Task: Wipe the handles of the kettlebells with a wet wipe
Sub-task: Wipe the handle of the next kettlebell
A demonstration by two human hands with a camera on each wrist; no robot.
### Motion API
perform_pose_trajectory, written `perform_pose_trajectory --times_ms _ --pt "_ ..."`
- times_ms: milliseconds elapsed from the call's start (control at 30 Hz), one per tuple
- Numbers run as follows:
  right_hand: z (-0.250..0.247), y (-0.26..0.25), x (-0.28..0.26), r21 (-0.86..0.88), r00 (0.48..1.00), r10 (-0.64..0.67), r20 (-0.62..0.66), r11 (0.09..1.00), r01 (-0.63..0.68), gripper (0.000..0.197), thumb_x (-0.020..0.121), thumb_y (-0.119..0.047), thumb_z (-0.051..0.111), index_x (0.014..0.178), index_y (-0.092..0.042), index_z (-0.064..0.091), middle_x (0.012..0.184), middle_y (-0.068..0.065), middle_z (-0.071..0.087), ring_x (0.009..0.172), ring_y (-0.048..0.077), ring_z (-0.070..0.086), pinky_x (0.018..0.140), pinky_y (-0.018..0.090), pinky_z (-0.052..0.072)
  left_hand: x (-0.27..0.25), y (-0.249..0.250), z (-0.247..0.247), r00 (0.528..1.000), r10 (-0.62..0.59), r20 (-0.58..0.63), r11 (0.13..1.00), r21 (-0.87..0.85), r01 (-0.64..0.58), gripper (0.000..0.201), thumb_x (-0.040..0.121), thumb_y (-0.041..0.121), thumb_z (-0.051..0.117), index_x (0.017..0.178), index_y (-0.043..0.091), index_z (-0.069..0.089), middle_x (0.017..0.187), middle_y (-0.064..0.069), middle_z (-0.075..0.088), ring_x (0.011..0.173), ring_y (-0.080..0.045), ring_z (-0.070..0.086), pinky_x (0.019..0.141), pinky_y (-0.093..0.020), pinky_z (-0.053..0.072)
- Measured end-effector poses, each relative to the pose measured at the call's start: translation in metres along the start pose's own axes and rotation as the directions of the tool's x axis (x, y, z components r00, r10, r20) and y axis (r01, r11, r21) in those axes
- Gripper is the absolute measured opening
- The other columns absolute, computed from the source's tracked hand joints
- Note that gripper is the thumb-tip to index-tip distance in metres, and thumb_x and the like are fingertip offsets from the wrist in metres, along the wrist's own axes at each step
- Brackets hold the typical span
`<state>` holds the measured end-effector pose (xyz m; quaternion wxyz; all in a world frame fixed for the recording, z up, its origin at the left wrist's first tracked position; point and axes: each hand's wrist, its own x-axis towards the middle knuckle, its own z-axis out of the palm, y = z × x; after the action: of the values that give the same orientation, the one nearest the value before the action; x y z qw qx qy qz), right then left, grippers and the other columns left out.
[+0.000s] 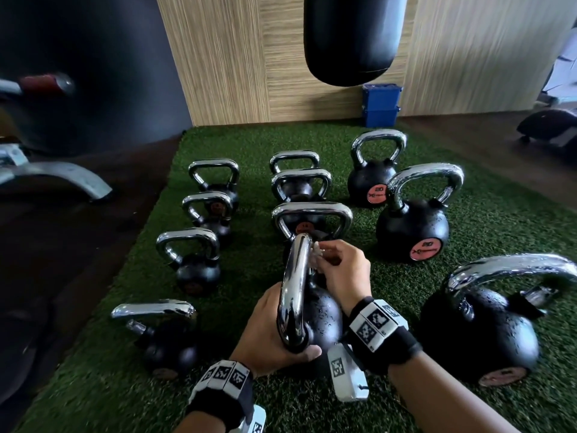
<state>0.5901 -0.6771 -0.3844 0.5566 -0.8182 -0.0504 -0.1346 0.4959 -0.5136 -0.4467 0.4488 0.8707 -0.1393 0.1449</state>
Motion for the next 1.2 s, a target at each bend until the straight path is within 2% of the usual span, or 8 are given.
perform_pose_trajectory --times_ms 100,200,333,433,600,767,933,1200 --pt "-0.005 -0.002 0.008 0.032 0.998 -0.01 0.054 0.999 0.009 0.022 0.082 -0.021 0.082 0.103 -0.019 0.08 0.092 -0.003 0.078 0.089 0.01 0.073 0.088 0.031 0.058 0.001 -0.001 -0.001 1.0 -0.01 0.027 1.0 -0.022 0.011 0.109 0.056 0.049 0.098 0.145 0.047 0.034 0.138 0.008 0.058 0.133 -0.016 0.054 0.111 -0.045 0.046" --pt "-0.012 -0.013 0.012 -0.025 0.973 -0.225 0.043 0.974 0.226 0.026 0.085 -0.005 0.076 0.107 -0.018 0.079 0.096 -0.002 0.076 0.089 0.013 0.071 0.081 0.008 0.05 0.001 -0.002 -0.001 0.997 -0.05 0.057 0.999 0.021 0.049 0.111 0.054 0.058 0.096 0.144 0.047 0.031 0.133 0.009 0.06 0.126 -0.01 0.058 0.108 -0.037 0.048" --pt "-0.026 -0.026 -0.005 -0.032 0.849 -0.524 0.06 0.849 0.527 0.027 0.085 0.005 0.072 0.106 -0.011 0.079 0.094 0.0 0.072 0.086 0.009 0.069 0.081 0.009 0.05 0.002 -0.005 -0.002 0.991 -0.119 0.062 0.989 0.096 0.113 0.115 0.049 0.067 0.092 0.144 0.04 0.033 0.13 0.014 0.059 0.121 -0.004 0.058 0.107 -0.026 0.047" --pt "-0.037 -0.035 -0.013 -0.005 0.771 -0.617 0.159 0.781 0.625 0.022 0.087 -0.001 0.073 0.105 -0.012 0.08 0.094 -0.001 0.069 0.086 0.005 0.067 0.083 0.012 0.051 0.006 -0.005 -0.005 0.984 -0.152 0.092 0.977 0.163 0.136 0.117 0.046 0.072 0.089 0.145 0.033 0.039 0.128 0.023 0.055 0.12 0.003 0.054 0.107 -0.019 0.043" --pt "-0.046 -0.051 -0.002 -0.057 0.801 -0.549 0.239 0.815 0.576 0.024 0.083 -0.002 0.077 0.105 -0.012 0.08 0.09 0.0 0.07 0.081 0.011 0.065 0.078 0.018 0.052 0.017 -0.001 -0.01 0.962 -0.224 0.159 0.958 0.215 0.187 0.109 0.043 0.077 0.084 0.135 0.045 0.036 0.115 0.027 0.059 0.107 0.013 0.055 0.095 -0.013 0.046" --pt "-0.047 -0.053 -0.036 -0.016 0.753 -0.59 0.29 0.784 0.621 0.021 0.081 -0.007 0.08 0.101 -0.015 0.08 0.087 -0.003 0.07 0.077 0.007 0.067 0.075 0.014 0.052 0.025 -0.007 -0.016 0.942 -0.275 0.194 0.952 0.189 0.239 0.112 0.038 0.09 0.08 0.136 0.054 0.04 0.122 0.042 0.055 0.112 0.023 0.052 0.098 -0.013 0.045" --pt "-0.049 -0.05 -0.035 0.116 0.923 -0.3 0.242 0.953 0.28 0.022 0.075 -0.01 0.086 0.094 -0.021 0.082 0.086 -0.009 0.078 0.078 0.0 0.073 0.079 0.023 0.06 0.033 -0.005 -0.018 0.927 -0.292 0.236 0.947 0.211 0.244 0.115 0.036 0.093 0.075 0.138 0.05 0.043 0.113 0.043 0.056 0.105 0.027 0.051 0.096 -0.013 0.046" --pt "-0.039 -0.022 -0.067 0.202 0.937 -0.147 0.316 0.976 0.085 0.017 0.072 -0.014 0.086 0.086 -0.022 0.08 0.081 -0.009 0.078 0.077 0.01 0.075 0.077 0.04 0.062 0.032 -0.008 -0.018 0.91 -0.315 0.269 0.948 0.13 0.29 0.103 0.041 0.085 0.083 0.133 0.054 0.048 0.121 0.03 0.065 0.103 0.01 0.066 0.099 -0.032 0.056"
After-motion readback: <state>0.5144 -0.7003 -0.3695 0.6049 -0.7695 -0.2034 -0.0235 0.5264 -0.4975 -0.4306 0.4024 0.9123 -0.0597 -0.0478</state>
